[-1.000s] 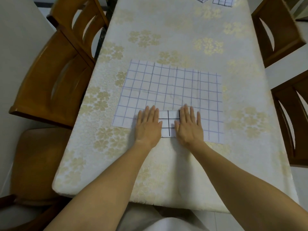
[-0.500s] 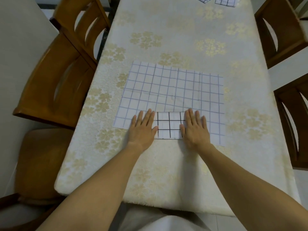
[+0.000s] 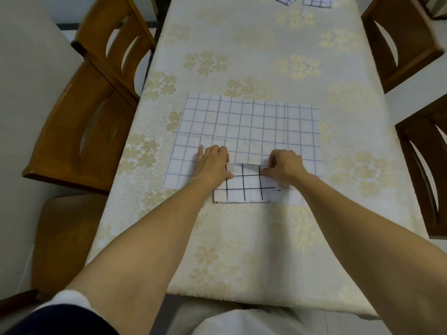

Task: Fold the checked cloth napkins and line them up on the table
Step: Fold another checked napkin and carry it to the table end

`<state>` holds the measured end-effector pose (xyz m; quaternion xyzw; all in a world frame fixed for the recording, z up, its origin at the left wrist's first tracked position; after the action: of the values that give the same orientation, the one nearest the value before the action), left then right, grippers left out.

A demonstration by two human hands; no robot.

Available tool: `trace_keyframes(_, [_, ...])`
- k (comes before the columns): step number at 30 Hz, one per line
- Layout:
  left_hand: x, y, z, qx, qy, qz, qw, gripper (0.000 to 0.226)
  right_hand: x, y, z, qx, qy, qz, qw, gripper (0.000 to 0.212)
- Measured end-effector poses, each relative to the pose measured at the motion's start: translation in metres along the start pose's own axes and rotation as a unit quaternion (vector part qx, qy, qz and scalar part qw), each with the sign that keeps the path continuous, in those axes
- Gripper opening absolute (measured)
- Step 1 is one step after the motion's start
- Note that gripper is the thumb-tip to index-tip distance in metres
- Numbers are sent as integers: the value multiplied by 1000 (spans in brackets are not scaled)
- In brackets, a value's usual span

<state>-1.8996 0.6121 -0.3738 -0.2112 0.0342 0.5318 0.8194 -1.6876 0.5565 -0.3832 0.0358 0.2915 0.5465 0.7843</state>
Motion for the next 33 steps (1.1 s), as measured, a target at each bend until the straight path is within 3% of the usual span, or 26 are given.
trace_keyframes(3, [-8,-4,8,-55,16,-1,998,30,-23,-6,2,197,-27,14,980,21])
trace_keyframes(7, [-35,-2,17,-28,6,-20,999,14,-58,-9,9,273,-55,50,959,13])
trace_keyframes(12, [-74,-6,48,-213,21,-39,976,61,-96,21,26,251,-89,130,955,5])
trace_keyframes(16, [-94,-12,87,-179,-22,-93,979,17,-134,54,53,257,-157,147,942,2])
trace_keyframes(18, [-107,-8,105,-219,-42,-76,972,11,-155,60,69,297,-207,132,923,4])
trace_keyframes(22, [-148,0,139,-329,-101,-99,934,11,-209,76,86,393,-247,105,879,3])
trace_keyframes(26, [-195,-3,159,-463,-146,-145,862,24,-255,95,77,535,-227,101,808,24])
trace_keyframes(29, [-220,-2,160,-505,-162,-165,831,40,-284,101,55,541,-211,63,812,29])
trace_keyframes(33, [-242,-7,153,-519,-141,-151,829,25,-322,103,37,505,-258,29,823,22])
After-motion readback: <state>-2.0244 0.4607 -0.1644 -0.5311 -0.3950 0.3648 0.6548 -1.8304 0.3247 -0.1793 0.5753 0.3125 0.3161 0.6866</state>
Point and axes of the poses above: each hand's wrist, its own x-axis towards the middle knuckle, its own z-axis out of the back of the hand, y = z × x, the point moved 4 cm from there along x, towards the middle knuckle, and after that the axes turned 1 degree about y, right-handed, at the moved point
